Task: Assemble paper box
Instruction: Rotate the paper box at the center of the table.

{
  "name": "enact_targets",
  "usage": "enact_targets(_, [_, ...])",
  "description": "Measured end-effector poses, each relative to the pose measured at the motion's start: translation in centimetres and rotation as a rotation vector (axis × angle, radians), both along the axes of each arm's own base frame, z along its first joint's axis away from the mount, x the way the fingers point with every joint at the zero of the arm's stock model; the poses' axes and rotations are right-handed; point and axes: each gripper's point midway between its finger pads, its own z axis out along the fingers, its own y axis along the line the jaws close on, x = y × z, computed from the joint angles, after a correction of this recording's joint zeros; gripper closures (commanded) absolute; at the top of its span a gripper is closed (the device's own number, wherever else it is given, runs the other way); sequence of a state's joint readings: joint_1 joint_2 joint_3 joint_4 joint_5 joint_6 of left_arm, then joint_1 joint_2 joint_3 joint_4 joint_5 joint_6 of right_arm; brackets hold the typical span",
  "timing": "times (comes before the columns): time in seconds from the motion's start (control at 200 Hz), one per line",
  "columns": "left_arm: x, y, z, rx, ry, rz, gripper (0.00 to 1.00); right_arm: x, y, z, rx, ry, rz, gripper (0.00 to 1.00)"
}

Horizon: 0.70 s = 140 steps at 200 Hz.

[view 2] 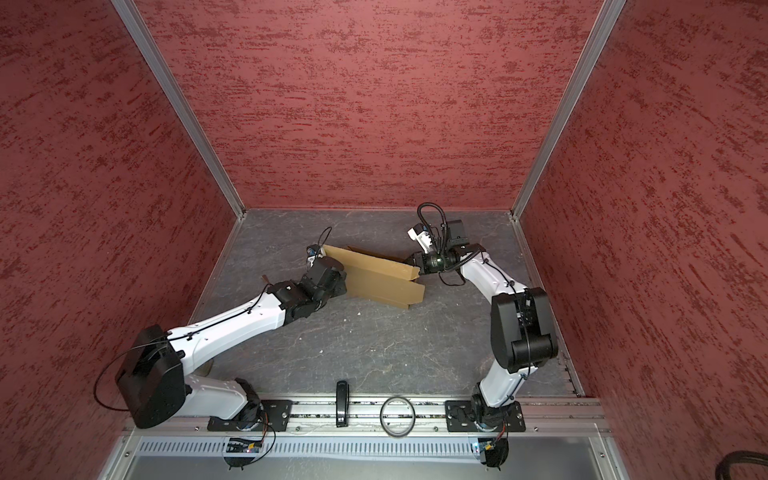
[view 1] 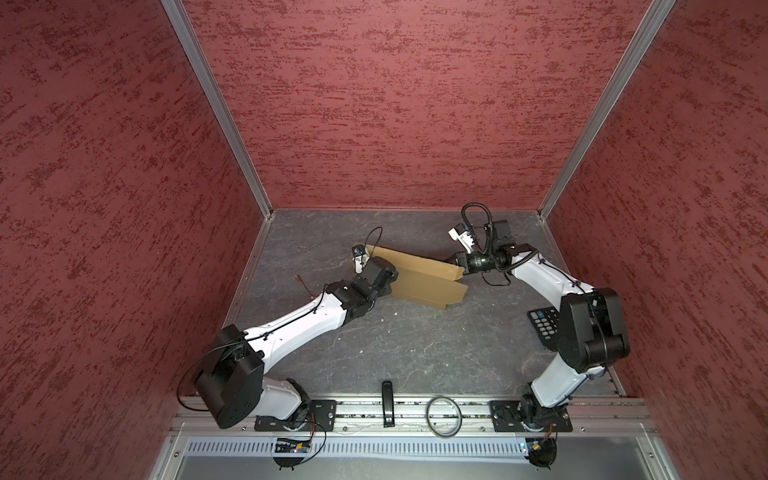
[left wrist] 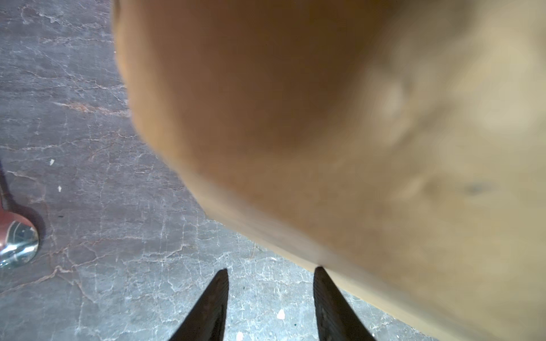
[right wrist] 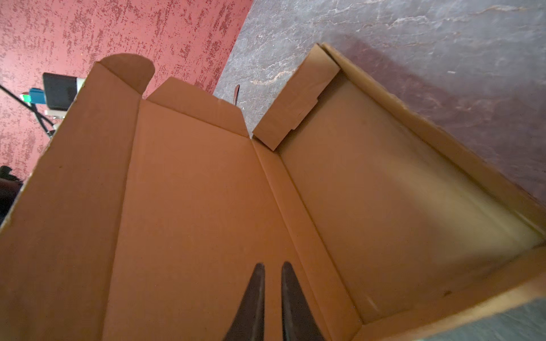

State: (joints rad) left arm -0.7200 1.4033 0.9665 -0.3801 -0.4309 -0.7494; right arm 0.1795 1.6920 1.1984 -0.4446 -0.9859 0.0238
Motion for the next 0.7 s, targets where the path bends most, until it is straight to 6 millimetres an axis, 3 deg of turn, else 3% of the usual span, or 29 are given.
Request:
enact_targets(0.421, [3.5, -0.3, 0.6, -0.032, -0.028, 0.006, 0.51, -2.1, 0.2, 0.2, 0.055, 0.006, 0.023, 0.86])
enact_targets(0.701, [5.6, -1.7, 0.2, -0.058, -0.025, -0.01, 0.51, -3.4, 0.7, 0.5, 0.092, -0.006, 0.048, 0.86])
